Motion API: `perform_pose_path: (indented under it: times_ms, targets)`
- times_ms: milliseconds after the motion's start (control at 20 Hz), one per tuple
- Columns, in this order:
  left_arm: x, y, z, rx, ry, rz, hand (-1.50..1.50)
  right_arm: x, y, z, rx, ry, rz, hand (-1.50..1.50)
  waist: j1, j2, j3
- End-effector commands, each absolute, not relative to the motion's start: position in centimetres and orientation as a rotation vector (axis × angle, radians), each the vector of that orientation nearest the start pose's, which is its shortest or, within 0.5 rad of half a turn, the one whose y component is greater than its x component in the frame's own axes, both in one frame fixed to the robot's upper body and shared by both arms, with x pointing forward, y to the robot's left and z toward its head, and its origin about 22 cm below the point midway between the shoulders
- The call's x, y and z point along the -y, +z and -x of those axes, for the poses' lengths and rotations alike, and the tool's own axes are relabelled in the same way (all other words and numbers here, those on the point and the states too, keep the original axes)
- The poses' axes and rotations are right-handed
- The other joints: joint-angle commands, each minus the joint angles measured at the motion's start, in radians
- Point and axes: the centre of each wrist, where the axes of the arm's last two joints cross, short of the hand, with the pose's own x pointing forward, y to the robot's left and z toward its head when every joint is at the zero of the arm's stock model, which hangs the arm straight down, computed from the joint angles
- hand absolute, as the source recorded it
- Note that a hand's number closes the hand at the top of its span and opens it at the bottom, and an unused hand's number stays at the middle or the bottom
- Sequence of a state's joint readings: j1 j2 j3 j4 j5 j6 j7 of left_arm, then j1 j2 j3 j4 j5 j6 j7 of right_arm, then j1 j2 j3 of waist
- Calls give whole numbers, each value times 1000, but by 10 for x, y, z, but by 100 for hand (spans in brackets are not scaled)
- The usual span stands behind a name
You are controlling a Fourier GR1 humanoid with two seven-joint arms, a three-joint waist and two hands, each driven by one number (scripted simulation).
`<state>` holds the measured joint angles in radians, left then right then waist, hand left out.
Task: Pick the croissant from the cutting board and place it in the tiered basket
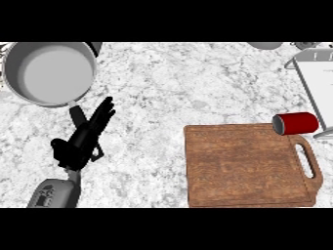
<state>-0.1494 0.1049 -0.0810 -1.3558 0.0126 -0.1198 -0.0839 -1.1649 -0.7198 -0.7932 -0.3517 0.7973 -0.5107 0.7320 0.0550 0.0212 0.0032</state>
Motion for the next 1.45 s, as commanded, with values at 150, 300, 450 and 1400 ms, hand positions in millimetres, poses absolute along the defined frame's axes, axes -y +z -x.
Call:
perform_pose_path:
  times_ms: [150,300,450,1400]
  targets:
    - [-223,-33,-264,1559,-261,112,0,443,228,-415,925,-895,972,-150,-9,-2,-1]
    - [-230,-18,-270,1547,-266,87,0,445,242,-413,933,-965,1143,-150,-14,-7,-3]
    - [-225,-12,-273,1544,-264,97,0,471,222,-394,854,-1055,1346,-150,-28,-10,-3]
    - [-267,-32,-240,1491,-114,-26,0,507,225,-313,998,-1183,1561,-150,-183,-73,-7]
